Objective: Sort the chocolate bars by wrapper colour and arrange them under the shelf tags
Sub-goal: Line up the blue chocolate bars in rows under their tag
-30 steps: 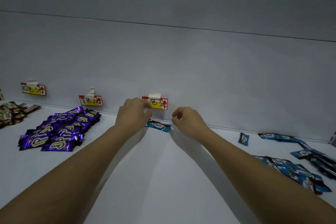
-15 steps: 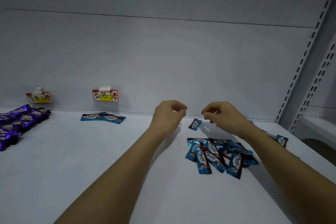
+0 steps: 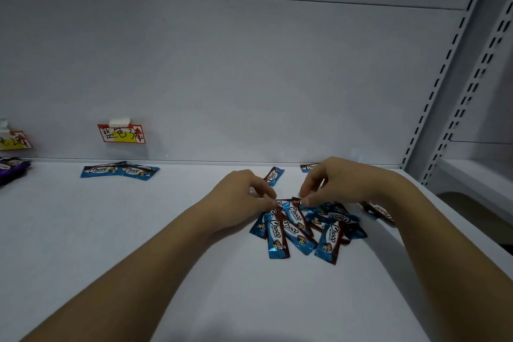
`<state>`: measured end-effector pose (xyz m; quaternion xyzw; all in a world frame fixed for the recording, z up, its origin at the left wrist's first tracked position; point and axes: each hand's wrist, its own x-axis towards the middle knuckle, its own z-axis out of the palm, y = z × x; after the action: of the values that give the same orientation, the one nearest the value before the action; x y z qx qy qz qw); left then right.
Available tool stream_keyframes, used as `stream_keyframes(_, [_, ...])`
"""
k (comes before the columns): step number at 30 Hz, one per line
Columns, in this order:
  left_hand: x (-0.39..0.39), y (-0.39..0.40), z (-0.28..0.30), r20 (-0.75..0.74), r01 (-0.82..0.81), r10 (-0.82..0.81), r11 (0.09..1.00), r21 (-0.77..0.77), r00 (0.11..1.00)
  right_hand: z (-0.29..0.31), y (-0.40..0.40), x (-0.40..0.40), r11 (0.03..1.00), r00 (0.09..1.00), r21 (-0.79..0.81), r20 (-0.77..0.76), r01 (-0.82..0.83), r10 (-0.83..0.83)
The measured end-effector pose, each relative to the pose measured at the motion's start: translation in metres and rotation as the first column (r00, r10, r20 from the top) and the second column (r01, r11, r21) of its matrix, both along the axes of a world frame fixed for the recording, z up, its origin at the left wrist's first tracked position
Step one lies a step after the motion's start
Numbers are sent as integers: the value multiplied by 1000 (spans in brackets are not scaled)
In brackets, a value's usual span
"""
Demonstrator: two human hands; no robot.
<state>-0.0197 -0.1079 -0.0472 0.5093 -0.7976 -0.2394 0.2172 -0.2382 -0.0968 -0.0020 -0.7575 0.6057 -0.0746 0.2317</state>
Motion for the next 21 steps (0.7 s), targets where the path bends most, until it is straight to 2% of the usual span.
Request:
stream_keyframes(2, [-2, 1, 0, -16, -8, 9, 999, 35, 1000, -1, 0, 2, 1000, 999, 28, -33, 7, -6])
stream_keyframes(6, [2, -1, 0, -165, -20, 37, 995, 102, 986, -3, -1, 6, 1000, 1000, -2, -26, 18, -18])
stream_keyframes(10, [6, -4, 1, -333, -101, 139, 987, 128, 933, -6, -5, 7, 989, 983, -107, 165, 100, -82])
stream_keyframes(13, [10, -6, 1, -410, -181, 218, 975, 128, 886, -7, -7, 9, 958, 932, -184, 330, 221, -152])
stream_keyframes(17, [12, -6, 3, -488, -230, 293, 955, 185, 822, -11, -8, 16, 941, 823, -88, 516, 328, -238])
stream_keyframes(21, [15, -8, 7, -584, -217, 331, 941, 258, 741, -15, -9, 26, 942, 814, -28, 511, 336, -275])
